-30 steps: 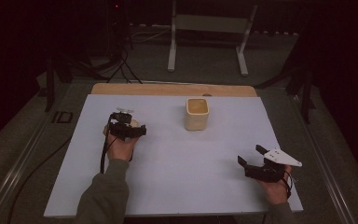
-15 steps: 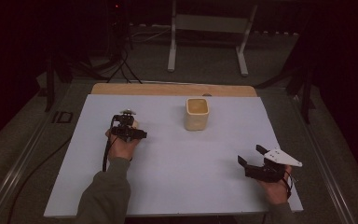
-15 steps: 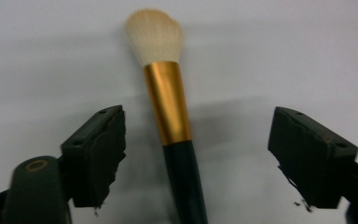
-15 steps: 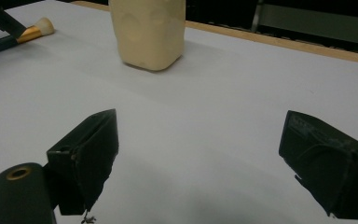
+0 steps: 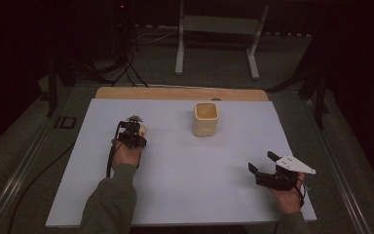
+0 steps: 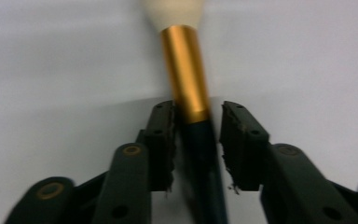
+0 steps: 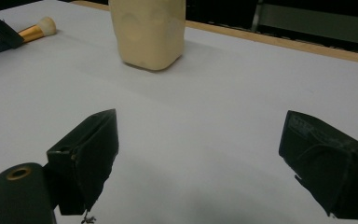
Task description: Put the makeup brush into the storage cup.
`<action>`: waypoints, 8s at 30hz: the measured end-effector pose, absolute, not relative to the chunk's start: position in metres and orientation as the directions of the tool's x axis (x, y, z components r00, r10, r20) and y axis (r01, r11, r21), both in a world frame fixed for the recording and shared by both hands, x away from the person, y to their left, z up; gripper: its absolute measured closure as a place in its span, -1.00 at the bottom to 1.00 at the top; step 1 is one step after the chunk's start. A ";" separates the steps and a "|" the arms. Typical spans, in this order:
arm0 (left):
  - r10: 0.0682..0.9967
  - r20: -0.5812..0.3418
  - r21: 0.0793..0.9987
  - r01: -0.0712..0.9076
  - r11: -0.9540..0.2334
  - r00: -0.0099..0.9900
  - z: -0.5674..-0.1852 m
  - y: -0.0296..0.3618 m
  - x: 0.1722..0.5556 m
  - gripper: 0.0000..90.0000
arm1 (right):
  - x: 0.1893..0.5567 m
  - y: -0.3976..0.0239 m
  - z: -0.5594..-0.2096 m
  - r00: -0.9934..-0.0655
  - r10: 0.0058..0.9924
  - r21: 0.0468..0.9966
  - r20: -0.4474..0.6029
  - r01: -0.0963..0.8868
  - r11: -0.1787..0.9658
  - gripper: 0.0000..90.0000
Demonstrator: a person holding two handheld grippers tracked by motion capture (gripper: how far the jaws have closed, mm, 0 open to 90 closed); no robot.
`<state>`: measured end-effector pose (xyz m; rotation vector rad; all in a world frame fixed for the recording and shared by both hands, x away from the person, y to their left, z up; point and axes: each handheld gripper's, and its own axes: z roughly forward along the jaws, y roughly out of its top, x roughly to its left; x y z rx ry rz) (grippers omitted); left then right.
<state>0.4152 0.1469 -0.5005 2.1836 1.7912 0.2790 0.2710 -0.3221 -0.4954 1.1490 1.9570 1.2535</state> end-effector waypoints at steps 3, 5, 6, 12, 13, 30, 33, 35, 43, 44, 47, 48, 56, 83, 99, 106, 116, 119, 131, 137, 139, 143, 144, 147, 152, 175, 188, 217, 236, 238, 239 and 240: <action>0.975 -0.030 0.338 0.920 -0.199 0.222 -0.500 0.148 0.417 0.65 | 0.271 -0.322 -0.496 -0.488 0.873 0.907 0.004 0.370 0.203 -0.74; 0.971 -0.037 0.333 0.919 -0.211 0.236 -0.499 0.150 0.418 0.65 | 0.271 -0.322 -0.495 -0.489 0.872 0.908 0.004 0.367 0.202 -0.74; 0.969 -0.040 0.334 0.917 -0.218 0.245 -0.499 0.151 0.418 0.65 | 0.271 -0.322 -0.495 -0.489 0.872 0.908 0.005 0.367 0.201 -0.74; 0.963 -0.072 0.377 0.901 -0.216 0.260 -0.491 0.153 0.415 0.66 | 0.271 -0.323 -0.496 -0.488 0.873 0.907 0.005 0.370 0.202 -0.73; 0.962 -0.076 0.386 0.897 -0.216 0.264 -0.488 0.153 0.414 0.66 | 0.271 -0.322 -0.496 -0.489 0.872 0.907 0.005 0.370 0.203 -0.74; 0.948 -0.092 0.588 0.785 -0.194 0.303 -0.453 0.148 0.405 0.66 | 0.271 -0.323 -0.495 -0.486 0.874 0.908 0.007 0.369 0.198 -0.73; 0.944 -0.081 0.646 0.738 -0.195 0.320 -0.447 0.148 0.402 0.66 | 0.271 -0.323 -0.496 -0.488 0.873 0.908 0.006 0.369 0.200 -0.74; 0.941 -0.079 0.682 0.706 -0.190 0.329 -0.443 0.147 0.401 0.66 | 0.271 -0.323 -0.496 -0.487 0.873 0.907 0.005 0.370 0.201 -0.74; 0.940 -0.066 0.742 0.646 -0.178 0.335 -0.433 0.146 0.401 0.66 | 0.271 -0.323 -0.496 -0.486 0.874 0.908 0.005 0.368 0.199 -0.74; 0.940 -0.064 0.747 0.640 -0.177 0.335 -0.433 0.146 0.401 0.66 | 0.271 -0.323 -0.496 -0.487 0.874 0.908 0.006 0.368 0.199 -0.74; 0.939 -0.056 0.763 0.622 -0.179 0.338 -0.433 0.145 0.402 0.66 | 0.271 -0.323 -0.495 -0.487 0.873 0.909 0.004 0.367 0.200 -0.74; 0.938 -0.056 0.770 0.613 -0.178 0.342 -0.432 0.145 0.401 0.66 | 0.271 -0.323 -0.495 -0.487 0.873 0.909 0.005 0.367 0.199 -0.74; 0.923 -0.033 0.811 0.550 -0.199 0.384 -0.432 0.146 0.401 0.65 | 0.270 -0.323 -0.495 -0.488 0.873 0.909 0.005 0.367 0.199 -0.74; 0.849 -0.104 0.933 0.346 -0.097 0.518 -0.424 0.147 0.402 0.65 | 0.271 -0.322 -0.495 -0.493 0.870 0.909 0.006 0.365 0.201 -0.74; 0.848 -0.104 0.940 0.330 -0.088 0.520 -0.412 0.134 0.410 0.65 | 0.270 -0.323 -0.495 -0.497 0.867 0.910 0.012 0.365 0.196 -0.74; 0.838 -0.120 0.945 0.319 -0.067 0.532 -0.411 0.129 0.414 0.65 | 0.270 -0.323 -0.495 -0.500 0.866 0.912 0.014 0.361 0.193 -0.75; 0.826 -0.117 0.948 0.309 -0.071 0.551 -0.407 0.121 0.417 0.65 | 0.270 -0.323 -0.494 -0.501 0.865 0.913 0.013 0.358 0.194 -0.76; 0.821 -0.117 0.949 0.306 -0.073 0.559 -0.406 0.118 0.419 0.65 | 0.270 -0.323 -0.494 -0.506 0.862 0.914 0.010 0.355 0.198 -0.76; 0.811 -0.121 0.955 0.289 -0.062 0.573 -0.403 0.108 0.424 0.65 | 0.269 -0.323 -0.494 -0.507 0.862 0.915 0.013 0.353 0.194 -0.76; 0.808 -0.112 0.957 0.282 -0.070 0.578 -0.402 0.104 0.425 0.65 | 0.269 -0.323 -0.493 -0.507 0.862 0.916 0.011 0.350 0.194 -0.76; 0.807 -0.103 0.957 0.279 -0.079 0.581 -0.401 0.099 0.426 0.65 | 0.269 -0.324 -0.493 -0.505 0.863 0.917 0.015 0.352 0.190 -0.76; 0.801 -0.107 0.958 0.277 -0.076 0.589 -0.401 0.094 0.426 0.65 | 0.269 -0.324 -0.493 -0.505 0.863 0.916 0.014 0.353 0.192 -0.76; 0.800 -0.106 0.958 0.276 -0.077 0.591 -0.401 0.092 0.427 0.65 | 0.269 -0.324 -0.493 -0.506 0.862 0.917 0.014 0.351 0.191 -0.76; 0.798 -0.104 0.959 0.274 -0.079 0.594 -0.401 0.089 0.428 0.65 | 0.269 -0.324 -0.493 -0.504 0.863 0.917 0.017 0.352 0.188 -0.76; 0.795 -0.097 0.960 0.267 -0.084 0.599 -0.400 0.082 0.430 0.65 | 0.269 -0.324 -0.493 -0.505 0.863 0.917 0.019 0.352 0.187 -0.76; 0.780 -0.104 0.965 0.252 -0.071 0.617 -0.400 0.057 0.439 0.65 | 0.270 -0.324 -0.492 -0.502 0.864 0.921 0.030 0.350 0.171 -0.76; 0.768 -0.102 0.967 0.243 -0.072 0.633 -0.399 0.039 0.446 0.65 | 0.271 -0.325 -0.492 -0.497 0.867 0.923 0.037 0.349 0.161 -0.76; 0.745 -0.096 0.968 0.237 -0.086 0.660 -0.400 0.002 0.459 0.65 | 0.270 -0.328 -0.491 -0.493 0.868 0.927 0.055 0.348 0.139 -0.76; 0.732 -0.093 0.965 0.243 -0.102 0.675 -0.405 -0.019 0.468 0.65 | 0.270 -0.330 -0.489 -0.491 0.869 0.931 0.064 0.343 0.126 -0.76; 0.731 -0.094 0.964 0.245 -0.103 0.676 -0.406 -0.020 0.468 0.65 | 0.270 -0.330 -0.489 -0.491 0.869 0.931 0.063 0.342 0.126 -0.76; 0.730 -0.093 0.964 0.244 -0.104 0.677 -0.407 -0.020 0.469 0.65 | 0.270 -0.330 -0.489 -0.491 0.869 0.931 0.064 0.342 0.125 -0.76; 0.729 -0.092 0.964 0.244 -0.105 0.678 -0.407 -0.021 0.469 0.65 | 0.270 -0.330 -0.489 -0.491 0.869 0.931 0.064 0.342 0.125 -0.76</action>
